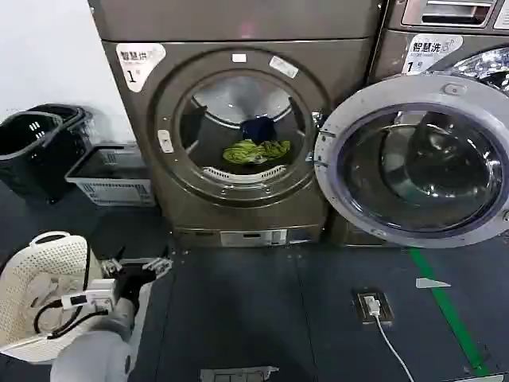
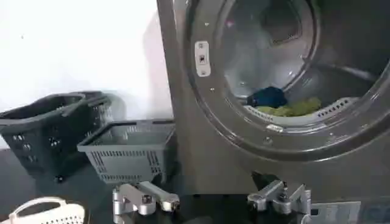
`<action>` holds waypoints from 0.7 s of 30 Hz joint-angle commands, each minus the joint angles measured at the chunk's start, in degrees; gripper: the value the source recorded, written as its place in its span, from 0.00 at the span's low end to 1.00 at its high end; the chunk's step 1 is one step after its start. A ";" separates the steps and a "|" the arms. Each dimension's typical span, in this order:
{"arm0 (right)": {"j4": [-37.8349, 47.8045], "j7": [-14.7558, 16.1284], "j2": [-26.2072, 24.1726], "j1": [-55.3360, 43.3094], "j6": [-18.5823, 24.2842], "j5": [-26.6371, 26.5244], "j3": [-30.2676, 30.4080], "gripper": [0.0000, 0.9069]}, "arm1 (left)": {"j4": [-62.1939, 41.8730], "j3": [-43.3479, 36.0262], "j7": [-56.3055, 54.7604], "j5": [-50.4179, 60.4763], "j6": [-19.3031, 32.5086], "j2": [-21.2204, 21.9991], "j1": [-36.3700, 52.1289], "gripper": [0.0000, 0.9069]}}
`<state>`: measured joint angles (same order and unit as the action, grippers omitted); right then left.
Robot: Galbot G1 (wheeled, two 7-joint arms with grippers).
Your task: Grasp the clothes from the dryer.
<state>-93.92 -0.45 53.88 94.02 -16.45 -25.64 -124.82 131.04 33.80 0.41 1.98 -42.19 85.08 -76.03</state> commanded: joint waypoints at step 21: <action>2.79 -2.34 -0.29 -0.34 4.51 -0.15 0.83 1.00 | 0.09 -0.76 -0.06 0.47 -2.81 0.22 -0.32 1.00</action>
<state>-91.37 -2.62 53.70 93.69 -12.28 -25.76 -123.93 131.23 33.15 0.34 2.46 -42.19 85.37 -76.40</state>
